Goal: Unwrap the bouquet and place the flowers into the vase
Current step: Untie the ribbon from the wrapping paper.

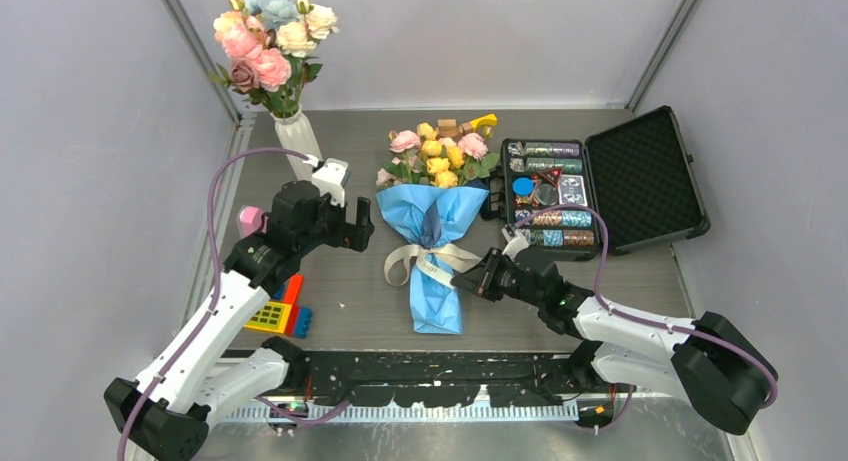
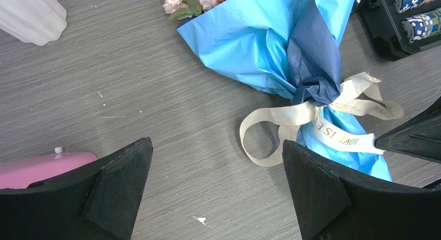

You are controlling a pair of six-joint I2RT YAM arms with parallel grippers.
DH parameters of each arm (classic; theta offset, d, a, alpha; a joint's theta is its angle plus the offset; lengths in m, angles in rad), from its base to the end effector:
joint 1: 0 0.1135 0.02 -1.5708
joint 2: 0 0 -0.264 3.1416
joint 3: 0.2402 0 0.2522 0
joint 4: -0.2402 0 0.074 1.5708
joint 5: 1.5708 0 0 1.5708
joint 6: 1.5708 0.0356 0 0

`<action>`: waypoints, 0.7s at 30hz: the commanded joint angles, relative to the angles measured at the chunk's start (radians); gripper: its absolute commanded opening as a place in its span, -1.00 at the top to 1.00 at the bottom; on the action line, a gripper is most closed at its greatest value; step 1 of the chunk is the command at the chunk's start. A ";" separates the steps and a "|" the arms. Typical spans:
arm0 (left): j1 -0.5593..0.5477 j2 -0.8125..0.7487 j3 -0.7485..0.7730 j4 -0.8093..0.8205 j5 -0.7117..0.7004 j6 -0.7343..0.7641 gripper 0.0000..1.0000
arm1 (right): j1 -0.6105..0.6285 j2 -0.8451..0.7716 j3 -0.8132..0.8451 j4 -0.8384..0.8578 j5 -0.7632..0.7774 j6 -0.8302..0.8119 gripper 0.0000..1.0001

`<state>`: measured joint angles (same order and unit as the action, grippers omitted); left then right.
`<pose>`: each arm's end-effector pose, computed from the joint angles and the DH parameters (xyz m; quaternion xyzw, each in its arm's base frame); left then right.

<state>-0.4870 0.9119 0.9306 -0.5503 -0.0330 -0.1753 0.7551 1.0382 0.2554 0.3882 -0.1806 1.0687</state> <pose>0.1743 -0.0910 0.3313 0.1266 0.8587 -0.1479 0.4741 0.1431 0.1435 0.1688 0.0800 0.8263 0.4828 0.2790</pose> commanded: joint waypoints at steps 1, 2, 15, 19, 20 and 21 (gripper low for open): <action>-0.002 -0.020 0.000 0.044 0.013 0.001 -0.97 | 0.001 -0.012 0.030 0.040 0.012 -0.015 0.88; -0.002 -0.020 0.001 0.044 0.013 0.000 -0.97 | 0.001 -0.014 0.031 0.040 0.011 -0.015 0.96; -0.002 -0.120 -0.151 0.239 0.243 -0.494 -0.98 | 0.007 -0.012 0.170 0.026 -0.036 -0.127 1.00; -0.002 -0.125 -0.218 0.318 0.269 -0.647 -0.98 | 0.022 0.033 0.224 0.042 -0.047 -0.170 1.00; -0.002 -0.120 -0.232 0.324 0.272 -0.667 -0.98 | 0.026 0.052 0.241 0.047 -0.050 -0.181 1.00; -0.002 -0.113 -0.244 0.330 0.272 -0.685 -0.98 | 0.037 0.059 0.248 0.049 -0.050 -0.185 1.00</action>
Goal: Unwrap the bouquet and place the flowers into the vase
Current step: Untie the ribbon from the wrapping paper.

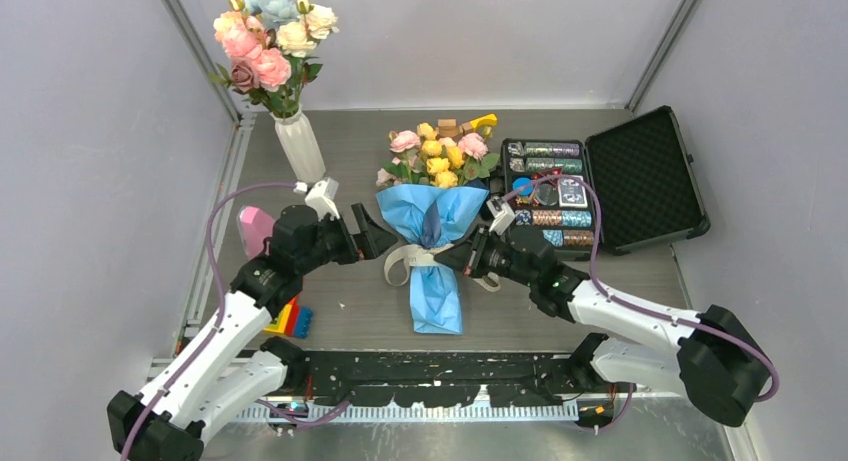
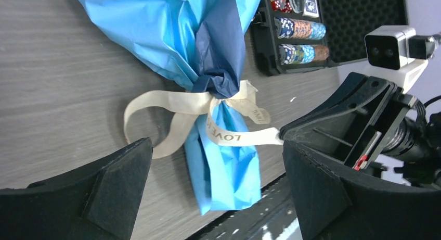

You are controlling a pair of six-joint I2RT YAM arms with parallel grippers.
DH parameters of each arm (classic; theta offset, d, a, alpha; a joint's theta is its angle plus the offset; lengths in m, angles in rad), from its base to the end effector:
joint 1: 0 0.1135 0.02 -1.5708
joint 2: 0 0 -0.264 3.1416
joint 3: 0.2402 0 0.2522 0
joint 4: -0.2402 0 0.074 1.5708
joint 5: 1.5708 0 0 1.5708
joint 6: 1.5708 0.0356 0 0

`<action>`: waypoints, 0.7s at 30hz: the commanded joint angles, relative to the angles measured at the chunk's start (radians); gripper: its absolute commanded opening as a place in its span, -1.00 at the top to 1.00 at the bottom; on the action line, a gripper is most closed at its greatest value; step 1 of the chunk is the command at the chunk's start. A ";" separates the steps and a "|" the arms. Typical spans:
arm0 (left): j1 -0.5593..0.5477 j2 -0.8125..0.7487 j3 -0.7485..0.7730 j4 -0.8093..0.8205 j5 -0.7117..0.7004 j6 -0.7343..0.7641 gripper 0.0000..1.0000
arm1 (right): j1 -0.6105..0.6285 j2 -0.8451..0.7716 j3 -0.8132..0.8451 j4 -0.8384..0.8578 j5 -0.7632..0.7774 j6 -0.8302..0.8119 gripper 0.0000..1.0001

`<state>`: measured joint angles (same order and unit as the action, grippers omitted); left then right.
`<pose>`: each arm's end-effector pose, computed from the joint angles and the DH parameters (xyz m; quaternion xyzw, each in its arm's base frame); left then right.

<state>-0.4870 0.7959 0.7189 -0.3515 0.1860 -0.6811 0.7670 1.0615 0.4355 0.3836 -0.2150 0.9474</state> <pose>0.1589 -0.0916 0.2978 -0.0312 0.8386 -0.3620 0.4060 0.1607 0.1655 0.2230 0.0047 0.7856 0.5186 0.3373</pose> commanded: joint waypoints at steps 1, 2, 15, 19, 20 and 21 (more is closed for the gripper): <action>-0.002 0.009 -0.047 0.139 0.054 -0.195 -0.98 | 0.038 0.052 0.080 0.059 -0.012 -0.073 0.99; -0.002 0.013 -0.064 0.152 0.057 -0.215 -0.98 | 0.045 0.060 0.085 0.062 -0.010 -0.076 1.00; -0.015 0.078 -0.223 0.313 0.106 -0.388 -0.90 | 0.178 0.164 0.139 0.118 0.103 -0.141 1.00; -0.040 0.111 -0.272 0.413 0.107 -0.451 -0.83 | 0.192 0.186 0.149 0.137 0.125 -0.156 0.99; -0.051 0.120 -0.276 0.425 0.101 -0.458 -0.81 | 0.193 0.192 0.152 0.140 0.130 -0.160 0.99; -0.065 0.130 -0.277 0.432 0.097 -0.462 -0.77 | 0.195 0.194 0.153 0.140 0.133 -0.163 1.00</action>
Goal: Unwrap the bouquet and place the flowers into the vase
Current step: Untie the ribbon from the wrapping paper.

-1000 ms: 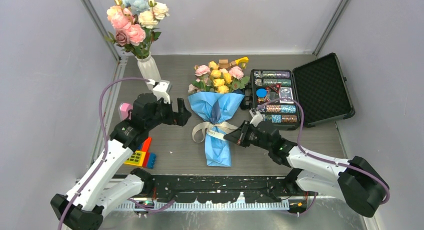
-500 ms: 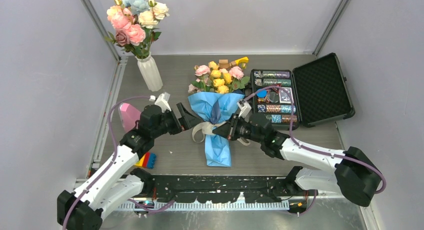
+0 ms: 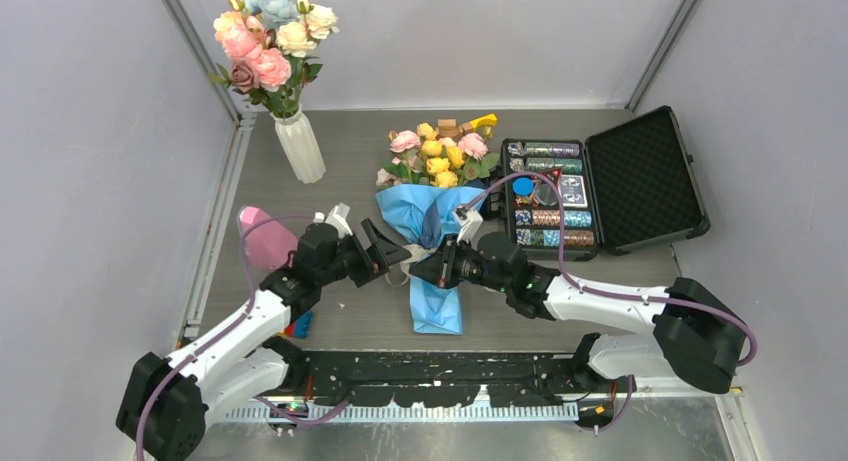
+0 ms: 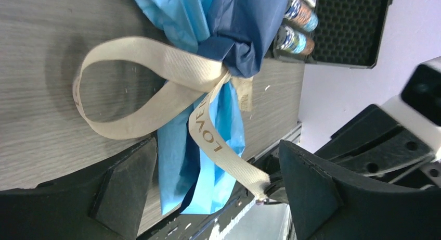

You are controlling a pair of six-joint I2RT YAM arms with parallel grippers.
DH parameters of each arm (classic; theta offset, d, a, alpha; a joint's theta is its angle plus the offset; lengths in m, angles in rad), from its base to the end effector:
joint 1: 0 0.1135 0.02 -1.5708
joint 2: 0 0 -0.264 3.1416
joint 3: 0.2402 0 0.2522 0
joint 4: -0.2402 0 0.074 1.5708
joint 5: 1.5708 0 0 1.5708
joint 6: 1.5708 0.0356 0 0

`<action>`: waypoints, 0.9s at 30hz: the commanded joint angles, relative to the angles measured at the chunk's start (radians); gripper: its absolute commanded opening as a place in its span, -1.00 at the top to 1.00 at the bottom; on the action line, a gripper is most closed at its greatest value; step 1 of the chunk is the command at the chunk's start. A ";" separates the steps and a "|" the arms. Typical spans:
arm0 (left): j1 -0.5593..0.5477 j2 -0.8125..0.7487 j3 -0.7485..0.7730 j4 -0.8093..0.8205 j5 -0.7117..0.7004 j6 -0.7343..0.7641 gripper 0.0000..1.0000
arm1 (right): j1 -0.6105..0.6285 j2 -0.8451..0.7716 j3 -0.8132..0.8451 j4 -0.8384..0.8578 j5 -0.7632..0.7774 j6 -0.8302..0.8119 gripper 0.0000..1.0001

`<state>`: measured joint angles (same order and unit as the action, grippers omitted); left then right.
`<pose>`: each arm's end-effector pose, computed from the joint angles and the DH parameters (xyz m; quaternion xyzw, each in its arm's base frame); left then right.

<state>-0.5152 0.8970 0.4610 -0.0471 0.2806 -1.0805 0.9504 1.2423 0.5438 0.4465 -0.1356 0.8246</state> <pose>0.1679 -0.1064 0.2205 -0.1668 0.8339 -0.4503 0.2721 0.1512 0.2199 0.2246 -0.0910 0.7844 0.5078 0.3444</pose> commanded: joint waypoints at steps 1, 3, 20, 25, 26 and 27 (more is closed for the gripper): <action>-0.050 0.039 -0.017 0.134 -0.003 -0.063 -0.73 | 0.013 0.018 0.047 0.078 0.056 -0.046 0.99; -0.074 0.060 -0.008 0.138 -0.012 -0.062 -0.62 | 0.015 0.024 0.050 0.075 0.060 -0.051 1.00; -0.098 0.076 -0.006 0.140 -0.038 -0.071 0.28 | 0.022 0.044 0.056 0.049 0.071 -0.078 1.00; -0.098 0.089 -0.001 0.133 -0.036 -0.061 0.54 | 0.022 0.040 0.060 0.043 0.063 -0.081 1.00; -0.098 0.092 0.001 0.133 -0.036 -0.060 0.66 | 0.022 0.038 0.060 0.039 0.063 -0.081 1.00; -0.098 0.094 0.002 0.132 -0.035 -0.060 0.73 | 0.022 0.034 0.061 0.037 0.062 -0.081 1.00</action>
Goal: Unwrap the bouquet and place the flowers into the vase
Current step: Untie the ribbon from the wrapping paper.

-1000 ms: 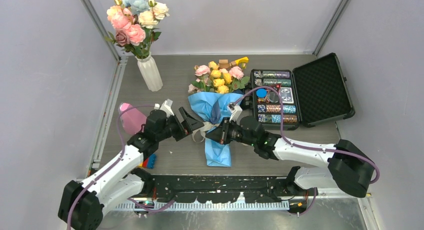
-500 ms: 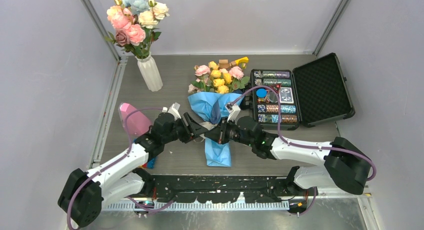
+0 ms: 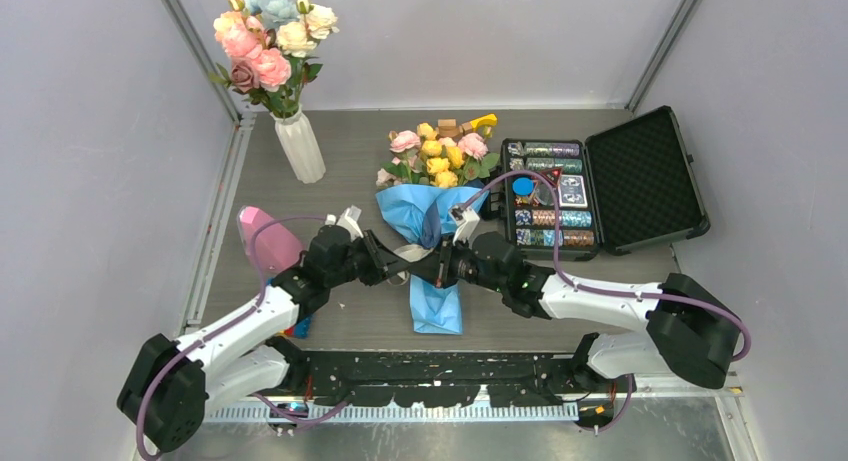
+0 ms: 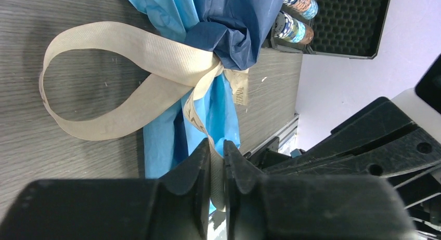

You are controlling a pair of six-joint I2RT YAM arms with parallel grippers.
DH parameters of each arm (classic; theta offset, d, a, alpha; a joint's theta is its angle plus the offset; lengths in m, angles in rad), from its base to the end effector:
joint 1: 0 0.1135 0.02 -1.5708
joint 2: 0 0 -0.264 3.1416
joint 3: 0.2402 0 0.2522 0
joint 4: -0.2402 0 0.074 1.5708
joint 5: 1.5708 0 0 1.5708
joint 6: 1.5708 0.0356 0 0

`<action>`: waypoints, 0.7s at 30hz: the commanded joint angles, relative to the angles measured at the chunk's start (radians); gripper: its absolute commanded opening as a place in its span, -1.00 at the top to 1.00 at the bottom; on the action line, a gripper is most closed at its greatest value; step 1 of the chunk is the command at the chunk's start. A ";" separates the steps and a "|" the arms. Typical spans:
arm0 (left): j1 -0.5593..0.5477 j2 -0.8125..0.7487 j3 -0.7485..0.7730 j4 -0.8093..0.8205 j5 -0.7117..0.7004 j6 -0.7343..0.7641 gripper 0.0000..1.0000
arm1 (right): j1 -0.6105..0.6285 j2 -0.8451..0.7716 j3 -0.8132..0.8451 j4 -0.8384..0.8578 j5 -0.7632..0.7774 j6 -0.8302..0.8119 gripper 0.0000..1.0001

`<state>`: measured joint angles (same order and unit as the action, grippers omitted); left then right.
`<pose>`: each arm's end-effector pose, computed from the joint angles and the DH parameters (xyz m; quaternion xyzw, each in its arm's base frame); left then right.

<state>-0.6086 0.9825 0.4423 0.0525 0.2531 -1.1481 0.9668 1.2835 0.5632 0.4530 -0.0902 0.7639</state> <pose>0.1674 -0.1275 0.2078 -0.1638 0.8367 -0.4626 0.2432 0.1532 0.2277 0.2213 -0.1076 0.7874 0.4846 0.3656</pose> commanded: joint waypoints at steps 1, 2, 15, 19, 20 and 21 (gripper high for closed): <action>-0.005 0.011 0.022 0.031 -0.006 0.011 0.81 | 0.006 -0.010 0.042 0.024 0.016 -0.020 0.98; -0.005 0.014 0.025 0.027 -0.007 0.018 0.96 | 0.005 -0.018 0.043 0.018 0.018 -0.022 0.94; 0.057 0.150 0.341 -0.442 0.162 0.487 1.00 | -0.136 -0.203 0.150 -0.613 0.187 -0.072 -0.14; 0.085 0.227 0.396 -0.517 0.249 0.584 1.00 | -0.302 -0.245 0.114 -0.729 0.138 -0.039 -0.18; 0.087 0.243 0.415 -0.543 0.254 0.605 1.00 | -0.325 -0.252 0.093 -0.737 0.130 -0.026 -0.21; 0.089 0.256 0.432 -0.563 0.254 0.632 1.00 | -0.359 -0.266 0.083 -0.752 0.128 -0.019 -0.23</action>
<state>-0.5323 1.1969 0.8078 -0.3634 0.4198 -0.6716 0.7017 1.0599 0.6773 -0.1570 0.0402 0.7151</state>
